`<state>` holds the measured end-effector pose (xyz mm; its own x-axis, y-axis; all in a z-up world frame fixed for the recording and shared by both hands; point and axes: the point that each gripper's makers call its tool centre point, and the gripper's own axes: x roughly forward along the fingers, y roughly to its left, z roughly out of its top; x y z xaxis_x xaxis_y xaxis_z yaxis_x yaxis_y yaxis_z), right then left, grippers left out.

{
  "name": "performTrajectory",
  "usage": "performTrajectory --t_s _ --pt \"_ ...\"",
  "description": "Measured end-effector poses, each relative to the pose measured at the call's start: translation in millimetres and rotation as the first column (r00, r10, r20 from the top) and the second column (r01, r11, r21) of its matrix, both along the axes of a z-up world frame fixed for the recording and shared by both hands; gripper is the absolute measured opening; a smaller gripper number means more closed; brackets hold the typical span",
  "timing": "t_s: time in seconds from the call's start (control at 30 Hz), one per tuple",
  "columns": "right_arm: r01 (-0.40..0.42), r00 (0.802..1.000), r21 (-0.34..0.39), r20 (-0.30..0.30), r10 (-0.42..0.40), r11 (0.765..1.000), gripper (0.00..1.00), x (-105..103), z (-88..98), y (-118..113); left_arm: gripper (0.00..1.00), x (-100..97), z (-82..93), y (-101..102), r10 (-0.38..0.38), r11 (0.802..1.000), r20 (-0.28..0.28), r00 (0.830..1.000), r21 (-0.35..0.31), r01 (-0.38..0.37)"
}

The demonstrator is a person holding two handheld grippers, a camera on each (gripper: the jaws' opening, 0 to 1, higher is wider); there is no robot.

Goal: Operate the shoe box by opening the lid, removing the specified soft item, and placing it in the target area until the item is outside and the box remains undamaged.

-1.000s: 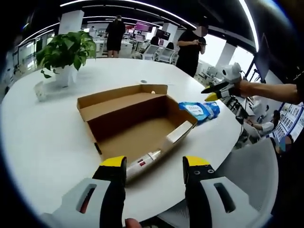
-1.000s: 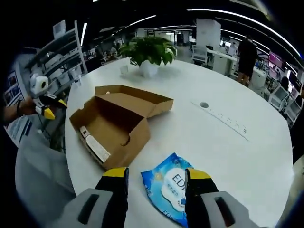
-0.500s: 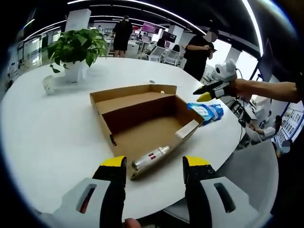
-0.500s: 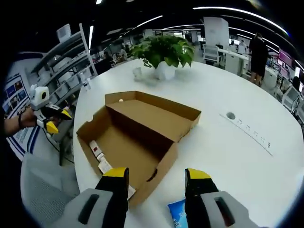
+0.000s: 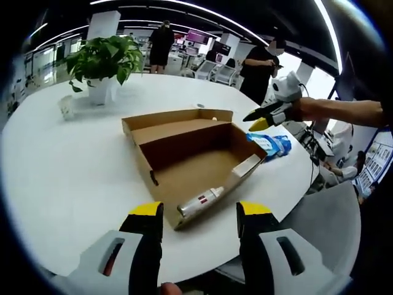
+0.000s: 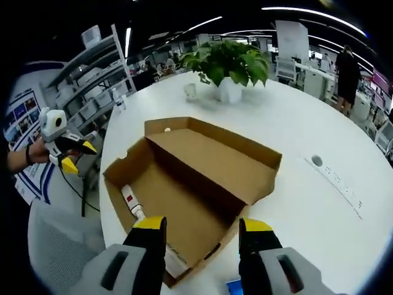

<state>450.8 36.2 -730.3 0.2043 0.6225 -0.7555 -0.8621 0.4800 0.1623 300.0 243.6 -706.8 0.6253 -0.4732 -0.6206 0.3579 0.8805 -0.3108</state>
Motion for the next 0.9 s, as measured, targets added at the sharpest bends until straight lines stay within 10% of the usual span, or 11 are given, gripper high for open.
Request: performTrajectory --t_s 0.33,0.6,0.9 --pt "-0.356 0.932 -0.194 -0.003 0.363 0.914 0.47 -29 -28.0 24 0.50 9.9 6.2 2 0.003 1.000 0.016 1.000 -0.002 -0.003" --pt "-0.569 0.821 -0.296 -0.142 0.553 0.767 0.50 -53 -59.6 18 0.50 13.4 10.3 1 0.005 1.000 0.026 1.000 -0.004 -0.005" --pt "-0.592 0.806 -0.285 -0.183 0.564 0.754 0.51 -53 -66.5 21 0.50 13.6 10.8 1 0.005 1.000 0.026 1.000 -0.004 -0.004"
